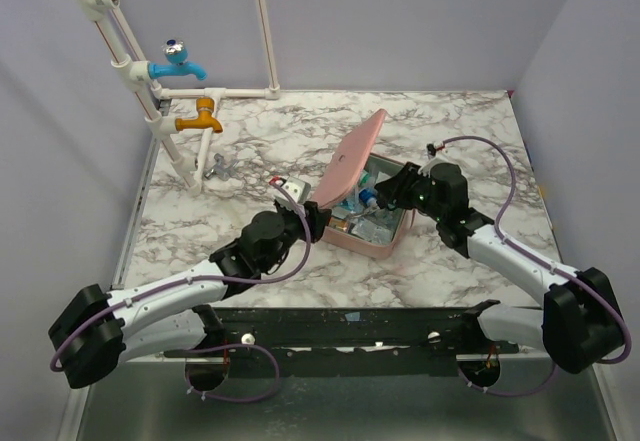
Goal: Organize the medicine kit
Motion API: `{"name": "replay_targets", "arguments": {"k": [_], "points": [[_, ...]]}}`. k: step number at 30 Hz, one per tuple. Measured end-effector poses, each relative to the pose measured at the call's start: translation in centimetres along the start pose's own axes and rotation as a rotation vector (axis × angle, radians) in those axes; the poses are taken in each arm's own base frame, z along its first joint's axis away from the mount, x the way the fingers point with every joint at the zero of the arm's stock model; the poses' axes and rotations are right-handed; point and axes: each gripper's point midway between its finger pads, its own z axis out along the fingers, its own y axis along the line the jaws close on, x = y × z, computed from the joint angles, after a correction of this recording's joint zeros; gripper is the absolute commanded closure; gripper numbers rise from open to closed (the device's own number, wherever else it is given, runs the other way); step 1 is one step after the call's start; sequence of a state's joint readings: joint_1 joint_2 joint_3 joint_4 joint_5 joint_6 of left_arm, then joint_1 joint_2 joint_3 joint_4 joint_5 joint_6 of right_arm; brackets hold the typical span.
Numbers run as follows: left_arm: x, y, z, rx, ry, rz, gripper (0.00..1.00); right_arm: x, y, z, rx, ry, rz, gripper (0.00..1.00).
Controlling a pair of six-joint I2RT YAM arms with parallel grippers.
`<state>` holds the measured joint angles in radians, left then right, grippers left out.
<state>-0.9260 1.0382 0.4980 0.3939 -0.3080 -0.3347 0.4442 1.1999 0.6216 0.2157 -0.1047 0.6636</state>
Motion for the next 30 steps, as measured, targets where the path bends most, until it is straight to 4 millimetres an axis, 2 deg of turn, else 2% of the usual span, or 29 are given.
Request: {"name": "replay_targets", "arguments": {"k": [7,12,16,22,30], "points": [[-2.0,-2.2,-2.3,0.103,-0.037,-0.052,0.55,-1.1,0.7,0.5,-0.024,-0.047,0.039,0.8],[-2.4,-2.4,-3.5,0.117,-0.035,-0.07,0.53,-1.5,1.0,0.6,-0.034,-0.066,0.055,0.86],[-1.6,-2.0,-3.9,0.103,0.0,-0.068,0.52,-1.9,1.0,0.4,-0.035,-0.089,0.057,0.87],[-0.1,-1.3,-4.1,0.069,0.058,-0.072,0.51,-1.6,0.1,-0.3,-0.006,-0.112,0.053,0.85],[1.6,0.4,-2.9,-0.065,0.152,-0.064,0.47,-0.8,-1.3,-2.0,0.034,-0.123,0.045,0.83]]}}
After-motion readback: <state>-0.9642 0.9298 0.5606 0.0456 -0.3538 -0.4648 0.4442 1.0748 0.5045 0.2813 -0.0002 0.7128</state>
